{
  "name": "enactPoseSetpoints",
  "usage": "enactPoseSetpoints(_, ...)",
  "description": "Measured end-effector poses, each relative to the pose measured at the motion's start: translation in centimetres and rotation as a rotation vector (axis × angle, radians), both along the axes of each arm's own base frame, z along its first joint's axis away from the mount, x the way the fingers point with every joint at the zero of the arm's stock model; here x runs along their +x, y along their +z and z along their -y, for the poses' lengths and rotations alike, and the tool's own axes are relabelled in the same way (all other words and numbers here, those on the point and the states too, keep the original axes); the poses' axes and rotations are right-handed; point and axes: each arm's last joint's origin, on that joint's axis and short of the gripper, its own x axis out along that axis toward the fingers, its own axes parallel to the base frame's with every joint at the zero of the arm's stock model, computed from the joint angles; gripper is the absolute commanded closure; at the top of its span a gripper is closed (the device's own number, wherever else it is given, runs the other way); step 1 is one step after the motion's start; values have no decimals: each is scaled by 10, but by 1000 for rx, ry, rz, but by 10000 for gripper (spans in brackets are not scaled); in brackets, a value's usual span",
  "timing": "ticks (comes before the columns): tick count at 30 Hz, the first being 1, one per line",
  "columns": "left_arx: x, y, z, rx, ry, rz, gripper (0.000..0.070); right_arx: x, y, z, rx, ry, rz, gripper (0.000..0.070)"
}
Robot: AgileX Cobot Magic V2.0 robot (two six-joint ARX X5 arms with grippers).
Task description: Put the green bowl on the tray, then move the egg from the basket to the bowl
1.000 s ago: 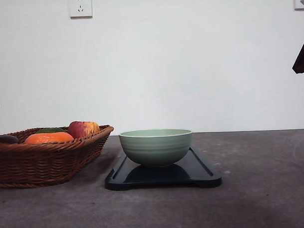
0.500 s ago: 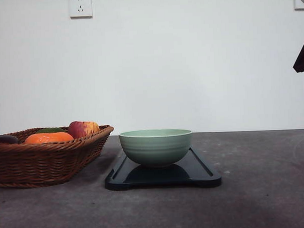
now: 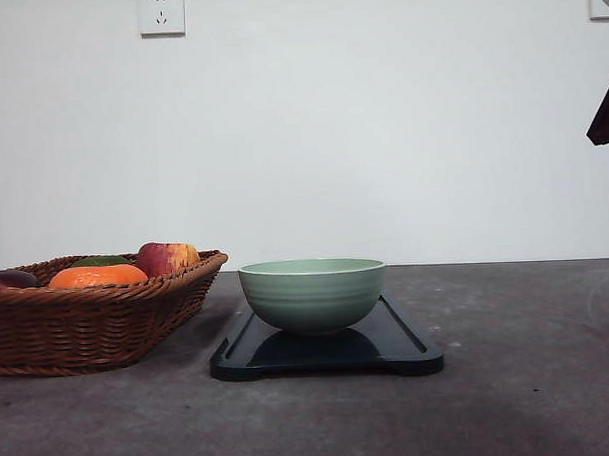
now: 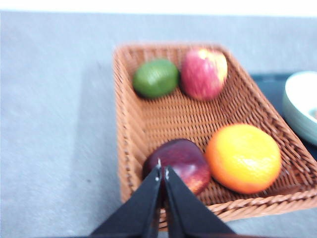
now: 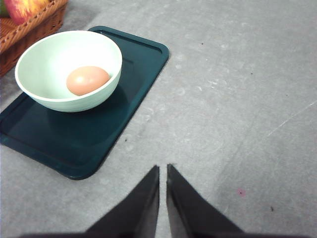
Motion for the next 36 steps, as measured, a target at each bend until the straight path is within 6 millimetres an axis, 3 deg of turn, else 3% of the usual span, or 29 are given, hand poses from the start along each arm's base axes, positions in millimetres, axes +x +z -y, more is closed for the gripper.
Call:
enactPoseSetpoints(5,-10,-30,-6,-7,61,60,700,0,0,0,0,0,0,683)
enactPoseSetpoints(9,-13,-42,-11,-25,124,94,700,0,0,0,0,0,0,683)
enactPoseSetpoints(36,-12,-44,-13,-40,160,166,700,0,0,0,1,0,2,683)
